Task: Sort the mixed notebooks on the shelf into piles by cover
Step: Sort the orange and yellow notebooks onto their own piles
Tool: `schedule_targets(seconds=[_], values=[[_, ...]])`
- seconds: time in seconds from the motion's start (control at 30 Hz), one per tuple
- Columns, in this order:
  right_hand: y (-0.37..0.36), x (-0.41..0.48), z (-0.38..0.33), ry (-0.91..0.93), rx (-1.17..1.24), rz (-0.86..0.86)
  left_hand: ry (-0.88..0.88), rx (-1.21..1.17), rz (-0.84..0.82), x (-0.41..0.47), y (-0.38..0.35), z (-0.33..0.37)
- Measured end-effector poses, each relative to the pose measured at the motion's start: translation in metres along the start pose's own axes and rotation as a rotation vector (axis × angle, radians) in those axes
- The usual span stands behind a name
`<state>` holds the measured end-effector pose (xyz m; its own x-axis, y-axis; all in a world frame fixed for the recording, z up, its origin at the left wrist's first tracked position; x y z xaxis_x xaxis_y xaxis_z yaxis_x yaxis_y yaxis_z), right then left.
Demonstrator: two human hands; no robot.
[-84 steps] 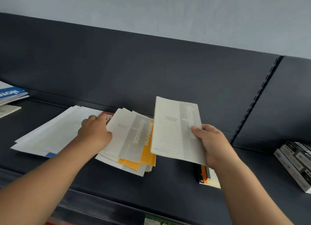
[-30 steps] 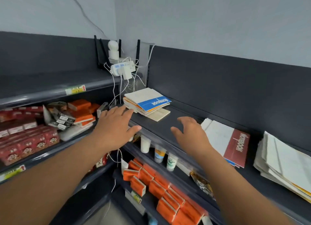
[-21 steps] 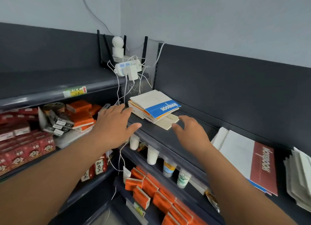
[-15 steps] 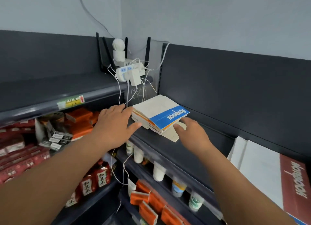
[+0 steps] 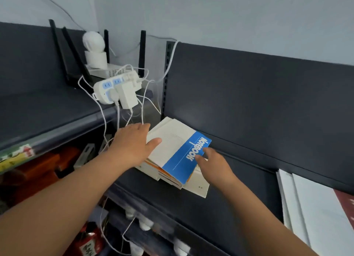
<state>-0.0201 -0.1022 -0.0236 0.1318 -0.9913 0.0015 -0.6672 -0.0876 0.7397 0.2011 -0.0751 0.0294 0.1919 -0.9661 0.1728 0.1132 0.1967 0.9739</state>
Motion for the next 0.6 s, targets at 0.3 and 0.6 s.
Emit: schedule_targets(seconds=[0.3,0.6], values=[[-0.034,0.022,0.002,-0.34,0.368,0.134,-0.07,-0.074,-0.249,0.075,-0.038,-0.011],[-0.034,0.024,-0.003,-0.388,0.35,0.21,-0.176,-0.15,-0.271,0.077,-0.044,0.0]])
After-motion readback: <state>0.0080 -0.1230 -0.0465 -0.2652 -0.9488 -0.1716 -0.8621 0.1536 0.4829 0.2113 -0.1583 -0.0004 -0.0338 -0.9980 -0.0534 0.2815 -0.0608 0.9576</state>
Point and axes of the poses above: each hand's wrist, its own x-axis towards the middle knuckle, its own y-axis out of the back of the hand, z = x × y, the point moved 6 cm from there along x, towards the middle knuckle, and after that the axes turned 6 degrees about y, right-handed, at the moved point
